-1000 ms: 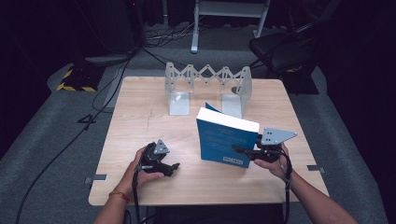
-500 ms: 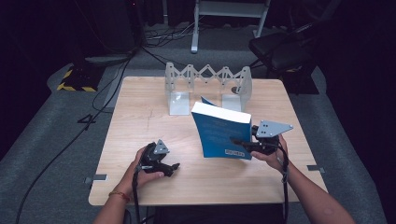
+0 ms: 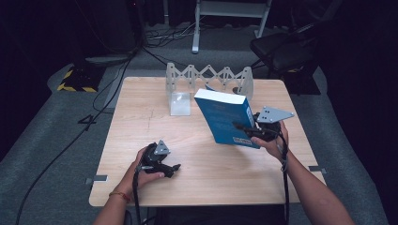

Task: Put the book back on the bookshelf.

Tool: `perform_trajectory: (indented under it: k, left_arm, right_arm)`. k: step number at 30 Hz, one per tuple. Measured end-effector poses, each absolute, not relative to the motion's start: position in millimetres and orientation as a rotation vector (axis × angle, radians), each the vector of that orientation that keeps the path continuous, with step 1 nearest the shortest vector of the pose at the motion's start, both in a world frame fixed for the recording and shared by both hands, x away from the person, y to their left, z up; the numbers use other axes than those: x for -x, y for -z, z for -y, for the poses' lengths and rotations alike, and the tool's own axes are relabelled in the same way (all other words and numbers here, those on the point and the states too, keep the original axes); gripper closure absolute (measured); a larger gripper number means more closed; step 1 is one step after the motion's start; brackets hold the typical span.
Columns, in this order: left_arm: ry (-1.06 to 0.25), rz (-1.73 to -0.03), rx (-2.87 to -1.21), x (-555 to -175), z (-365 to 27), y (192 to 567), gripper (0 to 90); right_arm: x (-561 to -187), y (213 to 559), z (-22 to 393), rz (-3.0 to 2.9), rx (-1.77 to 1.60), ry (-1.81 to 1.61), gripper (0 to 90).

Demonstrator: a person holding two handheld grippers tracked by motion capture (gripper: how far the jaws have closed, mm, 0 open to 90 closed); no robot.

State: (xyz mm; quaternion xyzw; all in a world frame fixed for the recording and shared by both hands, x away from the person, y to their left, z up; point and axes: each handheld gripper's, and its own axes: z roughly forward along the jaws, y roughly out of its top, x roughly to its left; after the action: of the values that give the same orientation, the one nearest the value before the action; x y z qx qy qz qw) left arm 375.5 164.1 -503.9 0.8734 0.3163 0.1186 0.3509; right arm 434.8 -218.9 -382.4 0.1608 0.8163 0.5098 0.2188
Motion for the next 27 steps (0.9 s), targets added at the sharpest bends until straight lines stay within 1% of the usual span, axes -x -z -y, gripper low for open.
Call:
perform_trajectory:
  k: [12,21,27]
  left_arm:
    - [-0.304,-0.816,-2.262,-375,-164,504,14.7]
    - [-0.299,-0.807,-2.264,-375,-165,504,14.7]
    - [-0.299,-0.806,-2.265,-375,-165,504,14.7]
  right_arm:
    - [-457,365,228,-2.168,-0.514,-1.295,62.1]
    - [-469,350,241,-2.091,-0.608,-1.287,62.1]
    - [-477,345,241,-2.047,-0.644,-1.257,62.1]
